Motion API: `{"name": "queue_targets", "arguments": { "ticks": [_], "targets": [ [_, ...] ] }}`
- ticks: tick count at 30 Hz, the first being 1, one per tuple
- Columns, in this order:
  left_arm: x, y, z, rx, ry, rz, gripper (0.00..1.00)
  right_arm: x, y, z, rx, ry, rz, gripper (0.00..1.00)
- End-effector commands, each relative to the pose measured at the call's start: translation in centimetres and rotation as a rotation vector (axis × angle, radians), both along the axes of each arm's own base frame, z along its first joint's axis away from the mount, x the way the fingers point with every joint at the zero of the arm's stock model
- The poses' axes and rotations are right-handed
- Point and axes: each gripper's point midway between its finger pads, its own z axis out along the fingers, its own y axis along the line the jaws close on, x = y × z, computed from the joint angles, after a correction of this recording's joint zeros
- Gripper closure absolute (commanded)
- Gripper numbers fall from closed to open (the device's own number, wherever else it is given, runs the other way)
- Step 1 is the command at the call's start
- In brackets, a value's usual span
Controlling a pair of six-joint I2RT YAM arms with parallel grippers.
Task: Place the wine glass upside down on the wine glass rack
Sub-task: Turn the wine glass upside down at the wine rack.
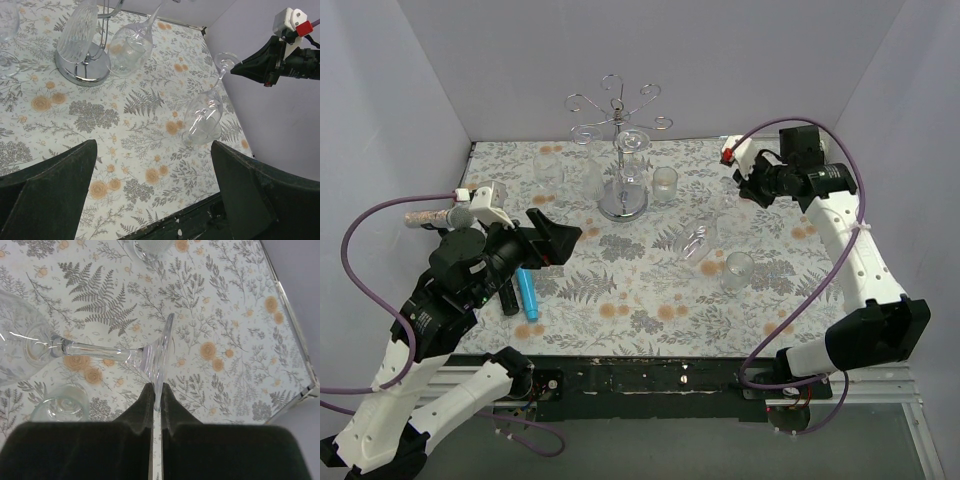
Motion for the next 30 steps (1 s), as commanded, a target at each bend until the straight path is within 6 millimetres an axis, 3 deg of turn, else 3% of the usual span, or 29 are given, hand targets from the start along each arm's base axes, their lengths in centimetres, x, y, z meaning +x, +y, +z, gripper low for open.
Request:
{"name": "queue_targets", "arguments": {
  "ticks": [1,12,21,30],
  "targets": [
    [0.3,0.1,0.3,0.011,-0.021,0.010,0.02,1.7,-1.2,4.4,-0.070,-0.157,0.006,0.99],
    [0.3,-1.0,1.7,-0.018,-0.050,-0.038,0.02,2.2,-2.3,9.5,-0.157,-0.369,0.031,0.99],
    [-0.1,-1.9,2.7,-0.067,-0.060,-0.089,0.02,1.3,-1.9,11.1,-0.183,-0.489,0.106,0.99],
    [-0.8,-3.8,3.3,-0.141,-0.056,-0.180,0.02,-0.3,-0.1,11.7,-0.188,-0.573,0.236,0.99]
  ]
}}
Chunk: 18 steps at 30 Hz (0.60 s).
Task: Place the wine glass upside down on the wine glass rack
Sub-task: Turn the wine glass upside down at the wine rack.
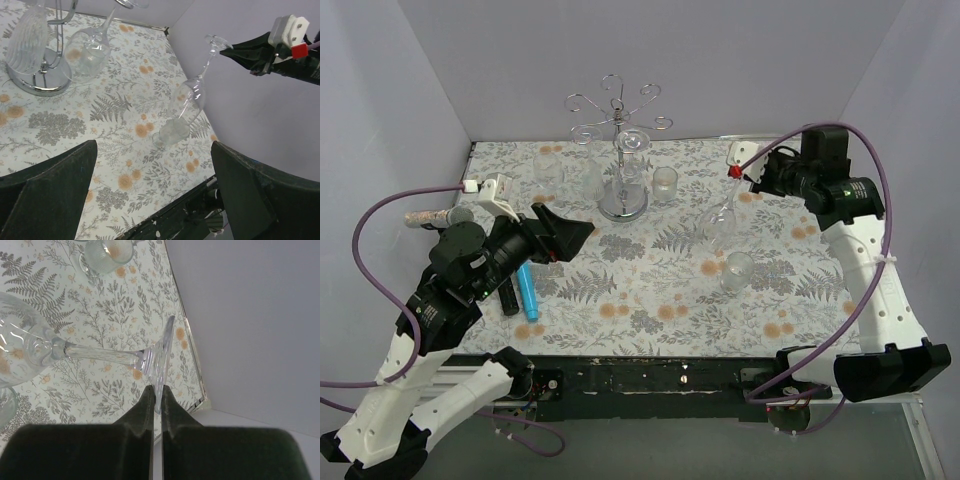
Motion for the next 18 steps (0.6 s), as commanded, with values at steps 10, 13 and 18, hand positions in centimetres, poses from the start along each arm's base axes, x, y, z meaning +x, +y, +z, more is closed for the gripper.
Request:
{"name": "queue_targets", "arguments": {
  "ticks": [10,13,18],
  "targets": [
    [-1.2,-2.8,2.4,-0.127,-0.020,-0.151,0.02,-1.9,4.7,3.4,-0.029,-0.194,0.269,0.99],
    [-1.4,-3.1,2.3,-0.142,-0.017,-0.167,0.02,-2.6,6.2,2.9,-0.063,-0.204,0.312,0.99],
    [-1.6,-3.4,2.2,-0.164,-0.007,-0.185,0.02,-4.3,8.5,2.3,-0.121,-0.239,0.377,0.99]
  ]
}}
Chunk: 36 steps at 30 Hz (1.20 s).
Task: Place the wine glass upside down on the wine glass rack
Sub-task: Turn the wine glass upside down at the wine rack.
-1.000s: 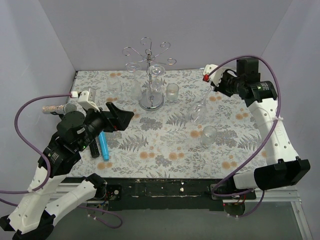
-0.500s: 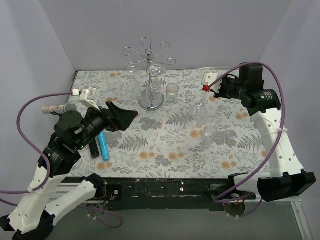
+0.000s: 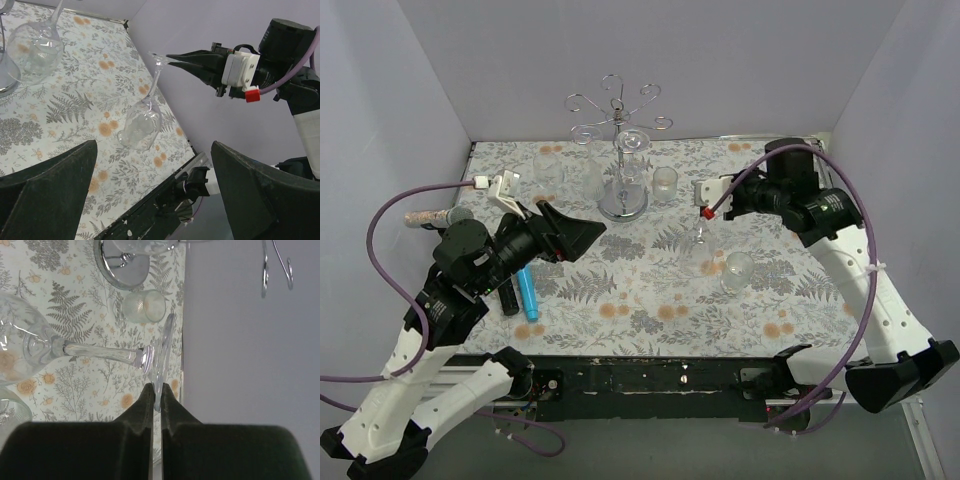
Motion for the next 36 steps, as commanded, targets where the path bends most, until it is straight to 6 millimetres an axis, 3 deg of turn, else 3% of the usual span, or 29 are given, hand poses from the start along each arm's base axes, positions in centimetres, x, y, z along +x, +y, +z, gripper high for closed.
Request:
{"name": "queue_targets", "arguments": {
  "ticks": [1,13,36],
  "targets": [
    [-0.6,-0.6,0.4,-0.036,-0.004,-0.041,0.02,-1.2,1.9,2.6,-0.032,-0.167,0.077,0.99],
    [-0.9,-0.5,-0.3,-0.048,0.009,-0.043,0.02,-4.5,6.2,2.3,-0.089,-0.227,0.189,0.99],
    [-1.2,-1.5,-1.0,-0.101,0.040,-0.093,0.02,-6.4,7.8,2.1,-0.101,-0.309,0.231,0.99]
  ]
}}
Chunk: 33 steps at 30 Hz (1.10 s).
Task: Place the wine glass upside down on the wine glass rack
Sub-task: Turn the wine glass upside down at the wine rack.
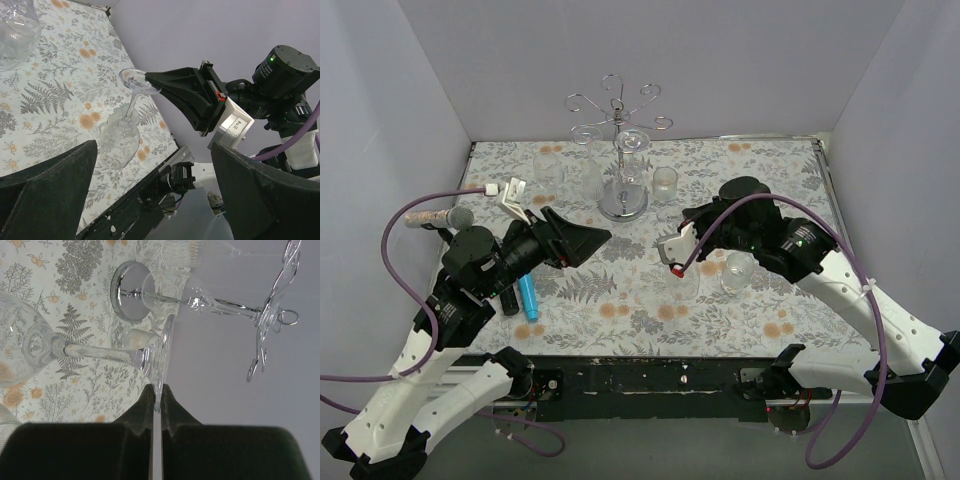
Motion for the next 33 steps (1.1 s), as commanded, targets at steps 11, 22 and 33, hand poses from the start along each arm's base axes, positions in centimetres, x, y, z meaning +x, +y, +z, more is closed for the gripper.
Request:
{"name": "queue_targets", "arguments": {
  "ticks": [11,22,33],
  "targets": [
    [-0.7,-0.9,0.3,-0.063,0.015,-0.055,0.02,-0.3,1.0,3.8,0.074,-0.152,0.027,0.99],
    [-0.7,-0.6,0.1,-0.092,0.036,-0.037,0.02,-1.2,2.0,4.2,0.057,-0.258,0.078,0.99],
    [-0.5,0.9,0.7,-0.179,0.036,0.047,0.02,-2.4,3.1,4.1,0.084,-0.344,0.131,0.99]
  ]
}}
